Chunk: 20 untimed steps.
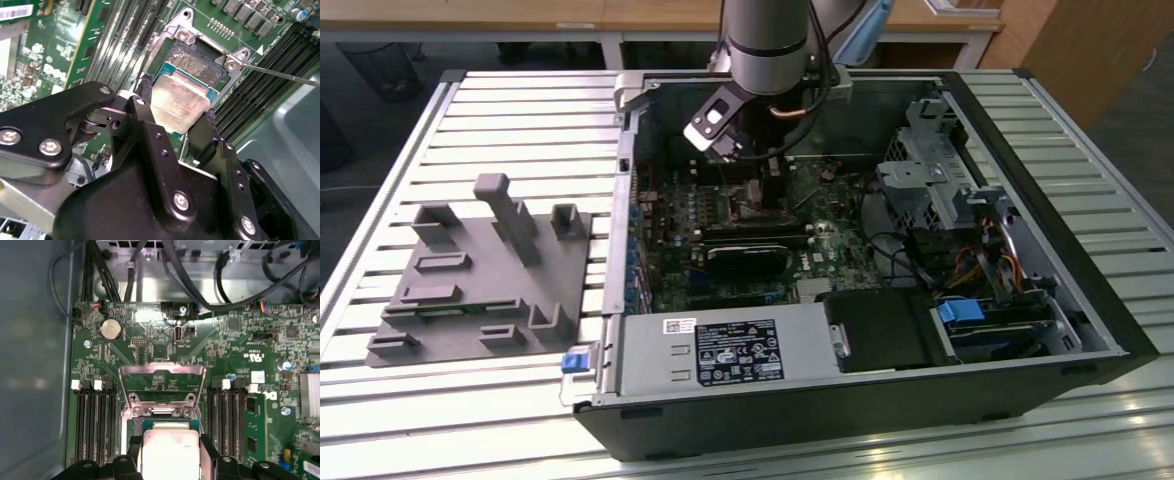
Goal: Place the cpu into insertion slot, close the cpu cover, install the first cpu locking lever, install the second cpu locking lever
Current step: 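Place the cpu into insertion slot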
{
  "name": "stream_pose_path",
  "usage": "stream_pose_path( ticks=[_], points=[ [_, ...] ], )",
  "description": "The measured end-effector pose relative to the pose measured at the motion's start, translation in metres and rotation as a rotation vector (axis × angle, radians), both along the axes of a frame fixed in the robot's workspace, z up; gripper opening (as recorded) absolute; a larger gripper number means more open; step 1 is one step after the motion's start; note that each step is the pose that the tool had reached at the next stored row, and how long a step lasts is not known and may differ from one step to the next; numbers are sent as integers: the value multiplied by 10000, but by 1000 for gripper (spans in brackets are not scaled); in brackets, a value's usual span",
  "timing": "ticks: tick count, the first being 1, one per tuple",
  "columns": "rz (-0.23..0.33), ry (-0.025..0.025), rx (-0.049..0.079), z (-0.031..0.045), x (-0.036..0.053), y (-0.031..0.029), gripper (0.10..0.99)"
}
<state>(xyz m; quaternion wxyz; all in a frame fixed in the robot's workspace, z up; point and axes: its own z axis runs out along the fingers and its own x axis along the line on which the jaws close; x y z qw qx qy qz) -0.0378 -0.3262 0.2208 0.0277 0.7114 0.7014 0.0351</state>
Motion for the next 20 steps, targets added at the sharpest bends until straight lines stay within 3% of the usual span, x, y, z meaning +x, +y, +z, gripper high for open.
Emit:
stream_pose_path(
  ticks=[10, 20],
  points=[
    [233, -2, 1, -148, -49, 19, 541],
    [258, -1, 0, -202, -52, 43, 541]
  ],
)
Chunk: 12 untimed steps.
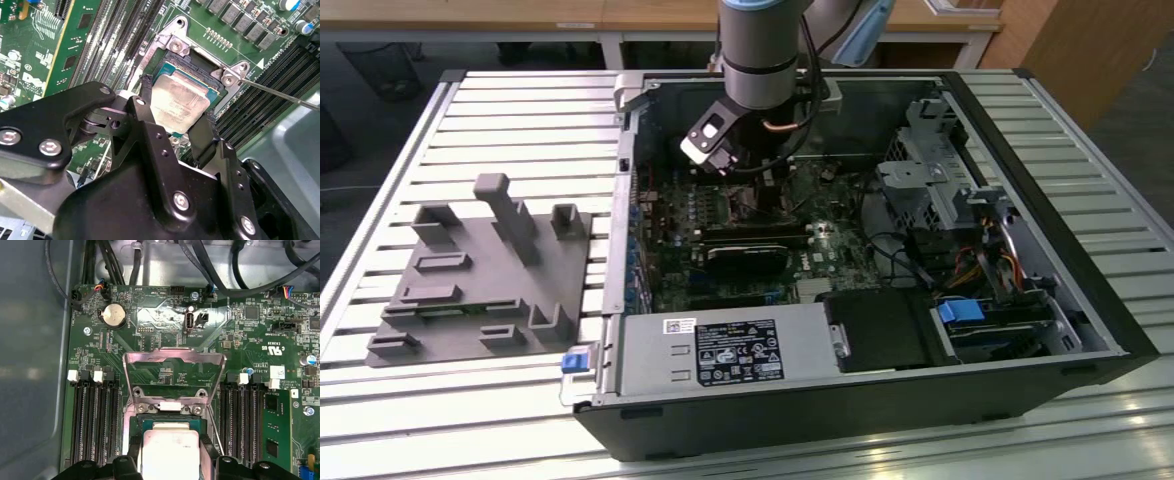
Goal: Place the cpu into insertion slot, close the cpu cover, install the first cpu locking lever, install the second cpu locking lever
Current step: 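Place the cpu into insertion slot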
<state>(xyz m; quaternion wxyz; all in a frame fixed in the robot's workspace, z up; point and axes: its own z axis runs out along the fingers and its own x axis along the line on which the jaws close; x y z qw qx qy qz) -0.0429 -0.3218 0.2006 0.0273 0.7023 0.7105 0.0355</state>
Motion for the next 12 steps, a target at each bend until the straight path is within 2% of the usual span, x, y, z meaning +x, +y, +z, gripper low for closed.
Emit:
stream_pose_path(
  ticks=[12],
  points=[
    [-2, 1, -2, -65, -4, 10, 541]
  ],
)
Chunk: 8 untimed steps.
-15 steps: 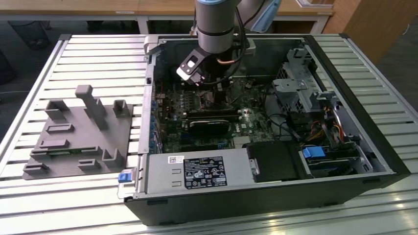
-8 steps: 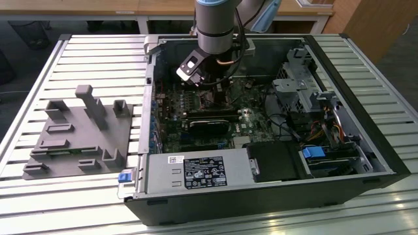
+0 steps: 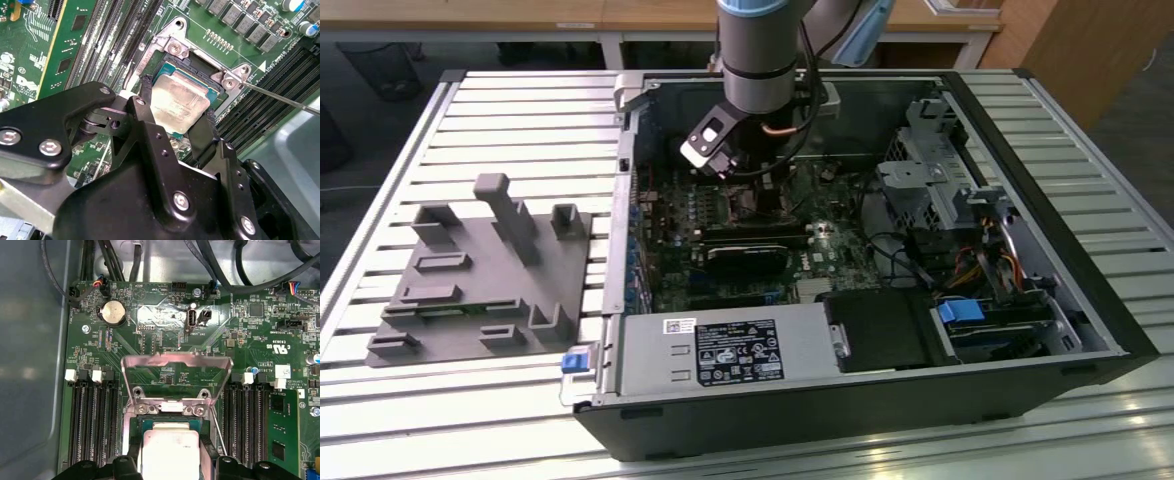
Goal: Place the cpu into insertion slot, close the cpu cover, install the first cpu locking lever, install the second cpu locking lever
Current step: 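Place the cpu into insertion slot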
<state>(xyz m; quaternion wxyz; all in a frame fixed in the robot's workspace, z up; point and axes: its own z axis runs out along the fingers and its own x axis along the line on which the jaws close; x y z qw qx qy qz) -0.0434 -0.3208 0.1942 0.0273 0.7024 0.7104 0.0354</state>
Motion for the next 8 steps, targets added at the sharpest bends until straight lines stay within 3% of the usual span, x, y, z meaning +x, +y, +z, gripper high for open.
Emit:
stream_pose_path(
  ticks=[8],
  points=[
    [0, 0, 2, -8, 0, 1, 541]
  ],
)
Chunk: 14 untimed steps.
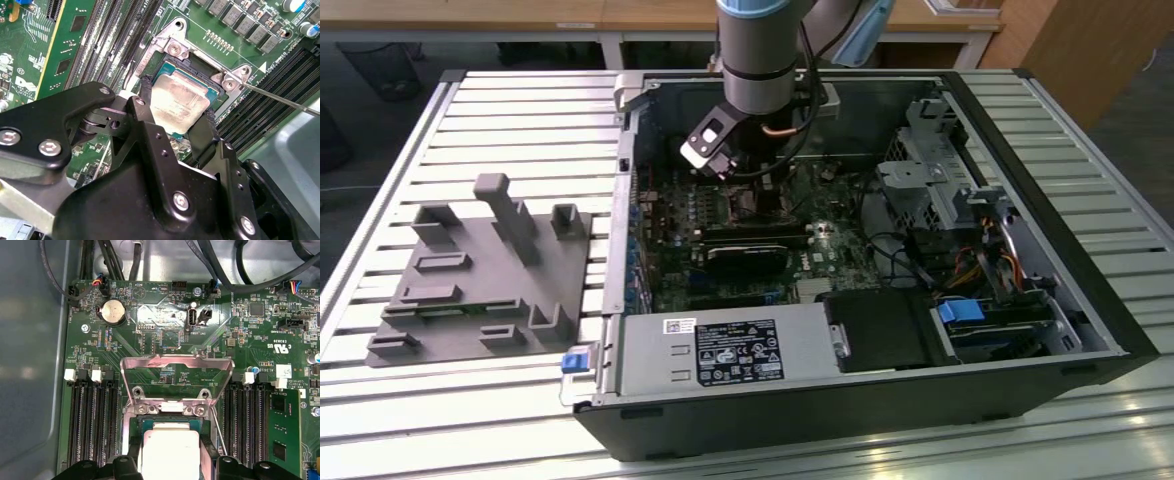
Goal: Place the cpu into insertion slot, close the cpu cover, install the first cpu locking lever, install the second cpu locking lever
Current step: 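Place the cpu into insertion slot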
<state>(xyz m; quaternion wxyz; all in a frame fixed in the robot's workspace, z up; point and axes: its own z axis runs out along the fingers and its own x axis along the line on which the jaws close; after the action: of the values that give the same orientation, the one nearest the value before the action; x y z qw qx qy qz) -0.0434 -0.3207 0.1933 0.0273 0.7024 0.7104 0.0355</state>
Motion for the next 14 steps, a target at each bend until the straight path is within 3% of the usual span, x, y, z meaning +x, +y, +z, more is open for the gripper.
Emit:
stream_pose_path(
  ticks=[5, 7, 14],
  points=[
    [0, -1, 2, -1, 0, 0, 541],
    [0, 1, 0, -1, 0, 0, 616],
    [0, 1, 1, 39, 0, 0, 616]
  ],
)
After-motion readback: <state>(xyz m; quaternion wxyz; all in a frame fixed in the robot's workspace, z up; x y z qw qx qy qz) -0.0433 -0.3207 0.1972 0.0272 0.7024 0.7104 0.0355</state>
